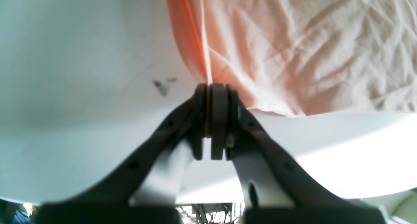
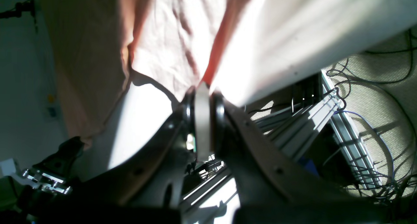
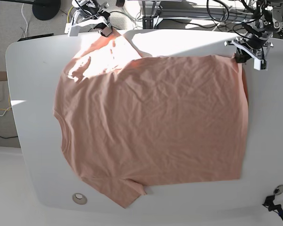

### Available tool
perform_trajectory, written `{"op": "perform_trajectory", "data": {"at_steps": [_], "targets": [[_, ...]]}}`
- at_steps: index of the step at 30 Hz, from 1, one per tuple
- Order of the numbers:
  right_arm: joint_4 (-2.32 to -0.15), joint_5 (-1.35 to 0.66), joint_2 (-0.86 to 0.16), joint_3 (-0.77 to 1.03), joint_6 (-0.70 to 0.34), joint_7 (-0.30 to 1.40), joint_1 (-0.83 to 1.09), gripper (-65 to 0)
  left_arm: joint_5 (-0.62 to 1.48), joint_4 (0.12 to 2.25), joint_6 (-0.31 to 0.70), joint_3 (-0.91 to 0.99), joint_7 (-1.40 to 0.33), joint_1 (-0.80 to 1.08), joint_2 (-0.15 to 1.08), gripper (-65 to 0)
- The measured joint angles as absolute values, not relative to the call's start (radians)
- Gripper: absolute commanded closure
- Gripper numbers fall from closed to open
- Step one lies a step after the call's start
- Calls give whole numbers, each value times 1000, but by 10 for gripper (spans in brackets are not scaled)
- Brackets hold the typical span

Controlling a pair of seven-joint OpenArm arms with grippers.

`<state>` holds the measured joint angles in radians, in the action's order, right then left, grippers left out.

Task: Fold the T-shirt properly
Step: 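Pinch the shoulder edges with both grippers and lift slightly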

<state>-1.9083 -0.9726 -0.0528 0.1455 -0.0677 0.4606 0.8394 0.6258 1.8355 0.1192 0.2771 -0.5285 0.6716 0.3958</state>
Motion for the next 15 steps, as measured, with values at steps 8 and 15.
{"op": "perform_trajectory", "data": {"at_steps": [8,15], "targets": [[-1969,-973,-66,149,-70,459,904,0,629,1887,120,389,-528,753,421,0],[-1970,-973,-67,181,-131,456,804,0,629,1889,125,403,-531,609,420,0]]}}
